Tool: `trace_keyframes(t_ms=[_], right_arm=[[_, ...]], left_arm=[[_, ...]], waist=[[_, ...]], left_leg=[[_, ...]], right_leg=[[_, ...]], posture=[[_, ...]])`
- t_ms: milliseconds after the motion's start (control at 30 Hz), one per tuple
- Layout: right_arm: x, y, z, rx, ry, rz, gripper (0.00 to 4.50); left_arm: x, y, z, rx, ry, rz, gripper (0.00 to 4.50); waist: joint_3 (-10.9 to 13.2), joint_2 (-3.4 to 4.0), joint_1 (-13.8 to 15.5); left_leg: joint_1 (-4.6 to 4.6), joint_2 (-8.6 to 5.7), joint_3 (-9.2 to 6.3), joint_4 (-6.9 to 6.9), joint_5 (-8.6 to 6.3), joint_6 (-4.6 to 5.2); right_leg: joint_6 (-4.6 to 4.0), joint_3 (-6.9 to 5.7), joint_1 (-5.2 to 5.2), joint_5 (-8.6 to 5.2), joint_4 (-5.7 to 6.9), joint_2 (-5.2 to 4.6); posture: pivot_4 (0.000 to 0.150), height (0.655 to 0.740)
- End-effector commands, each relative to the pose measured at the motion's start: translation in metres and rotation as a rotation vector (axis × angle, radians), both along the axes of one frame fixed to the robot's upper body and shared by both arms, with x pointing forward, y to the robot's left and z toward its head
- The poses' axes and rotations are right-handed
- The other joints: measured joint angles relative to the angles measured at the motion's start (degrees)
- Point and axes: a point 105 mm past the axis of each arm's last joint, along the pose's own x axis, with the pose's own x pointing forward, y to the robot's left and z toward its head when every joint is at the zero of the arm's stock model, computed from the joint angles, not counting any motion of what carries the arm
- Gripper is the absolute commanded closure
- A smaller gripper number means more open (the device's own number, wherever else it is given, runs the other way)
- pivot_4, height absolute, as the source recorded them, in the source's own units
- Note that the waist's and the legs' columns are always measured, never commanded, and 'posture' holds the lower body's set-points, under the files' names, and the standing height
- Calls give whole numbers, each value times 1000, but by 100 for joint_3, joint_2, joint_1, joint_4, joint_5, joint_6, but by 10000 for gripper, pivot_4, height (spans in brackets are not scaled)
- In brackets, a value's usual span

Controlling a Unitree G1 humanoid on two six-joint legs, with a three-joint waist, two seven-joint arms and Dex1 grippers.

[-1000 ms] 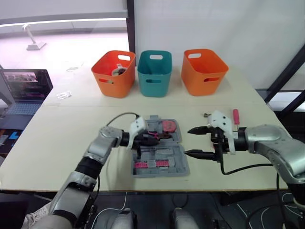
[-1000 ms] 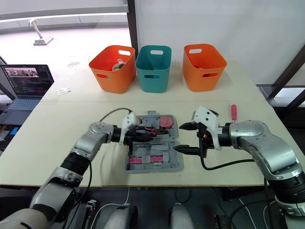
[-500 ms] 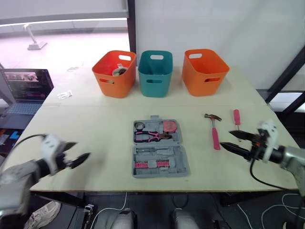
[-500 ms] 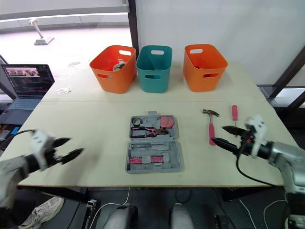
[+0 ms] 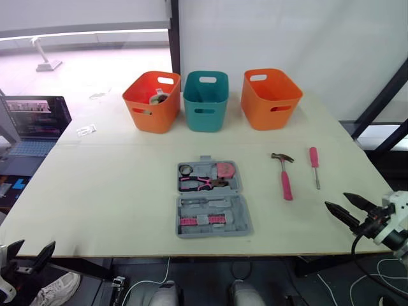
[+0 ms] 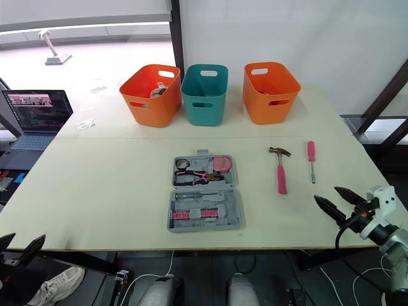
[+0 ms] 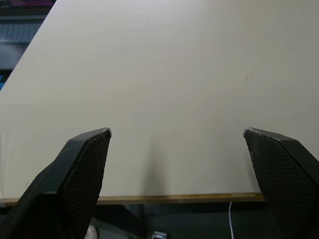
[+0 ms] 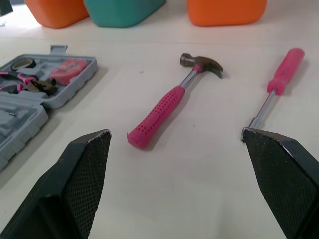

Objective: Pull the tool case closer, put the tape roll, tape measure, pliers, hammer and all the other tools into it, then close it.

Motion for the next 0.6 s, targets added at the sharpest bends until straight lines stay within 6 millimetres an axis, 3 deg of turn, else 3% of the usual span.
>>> trace_keyframes(t_ms=[33, 100, 200, 367, 467, 600], right_arm=[[11, 12, 21, 13, -71, 55, 0], [17, 21, 27, 18, -81, 85, 0], [24, 50, 40, 14, -73, 176, 0], [21, 97, 51, 7, -12, 306, 0], [15, 124, 50, -107, 58, 379, 0], [5, 146, 73, -122, 24, 377, 0]], left_arm=[[12, 0, 21, 56, -57, -45, 388], [23, -6, 28, 73, -68, -87, 388], [43, -46, 48, 94, -15, -385, 388], [83, -89, 100, 102, -33, -644, 388], [106, -135, 135, -15, -37, -822, 388], [122, -195, 177, -73, -71, -1067, 388]], waist=[[0, 0, 1], [-1, 1, 4], [0, -4, 18], [0, 1, 43], [3, 3, 38], [6, -2, 26]], left_leg=[[0, 0, 0, 0, 0, 0], [0, 0, 0, 0, 0, 0], [-4, 0, -3, 1, 0, 0], [-7, 2, -12, 0, 0, 0], [-10, 0, -9, 0, 0, 0], [-18, -6, -13, 4, 0, 0]], right_leg=[[0, 0, 0, 0, 0, 0], [0, 0, 0, 0, 0, 0], [0, 0, -3, 0, 4, -1], [-1, -3, -5, 0, 6, -2], [0, -3, -6, 0, 2, -4], [22, -4, -14, 12, 10, 1]], posture=[[1500, 7400], [1500, 7400], [1500, 7400], [1500, 7400], [1500, 7400], [1500, 7400]])
